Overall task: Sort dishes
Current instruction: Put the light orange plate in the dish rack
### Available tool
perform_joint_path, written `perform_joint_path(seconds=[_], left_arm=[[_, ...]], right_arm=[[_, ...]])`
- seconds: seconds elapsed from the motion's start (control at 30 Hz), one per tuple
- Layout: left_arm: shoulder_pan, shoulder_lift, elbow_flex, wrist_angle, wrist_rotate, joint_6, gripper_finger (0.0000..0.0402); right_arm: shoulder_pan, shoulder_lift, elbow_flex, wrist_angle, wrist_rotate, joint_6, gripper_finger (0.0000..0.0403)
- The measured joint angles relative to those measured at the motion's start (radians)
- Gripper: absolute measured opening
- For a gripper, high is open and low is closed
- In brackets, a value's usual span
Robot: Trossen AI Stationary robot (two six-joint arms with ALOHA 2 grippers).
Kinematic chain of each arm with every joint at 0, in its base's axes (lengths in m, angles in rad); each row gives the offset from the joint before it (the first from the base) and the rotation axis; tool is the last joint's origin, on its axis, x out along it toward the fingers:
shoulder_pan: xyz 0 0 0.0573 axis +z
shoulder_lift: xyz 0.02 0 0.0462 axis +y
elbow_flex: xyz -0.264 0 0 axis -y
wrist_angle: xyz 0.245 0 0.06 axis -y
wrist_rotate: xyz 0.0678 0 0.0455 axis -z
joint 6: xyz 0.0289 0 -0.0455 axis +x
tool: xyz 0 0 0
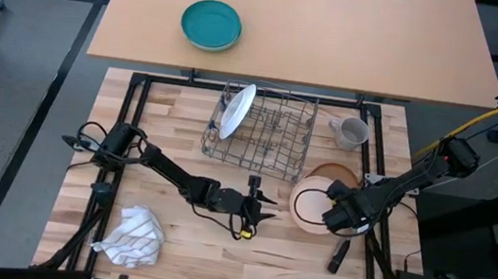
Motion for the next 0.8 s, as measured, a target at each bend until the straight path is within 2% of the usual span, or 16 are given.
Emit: perform_joint_path(seconds=[0.23,0.37,0.43,0.6,0.8], left_arm=[[0.0,0.0,0.0,0.0,0.0,0.003,0.0153],[-0.001,0.0,0.0,0.0,0.0,0.003,0.0153],[-0.005,0.0,0.0,0.0,0.0,0.006,0.0153],[-0.026,0.0,0.0,-0.011,0.0,0.006,0.0153],[-0.053,0.0,0.0,-0.015,0.0,-0.242,0.0153]], right_arm=[[0.0,0.0,-0.032,0.124,0.0,-0.003,0.0058],[0.001,-0.004,-0.032,0.135,0.007,-0.013,0.0016],[0.001,-0.004,-0.031,0.139,0.016,-0.015,0.0011],[0.001,0.001,-0.015,0.142,0.027,-0.016,0.0028],[0.001,0.001,0.015,0.196,0.104,-0.075,0.0012]])
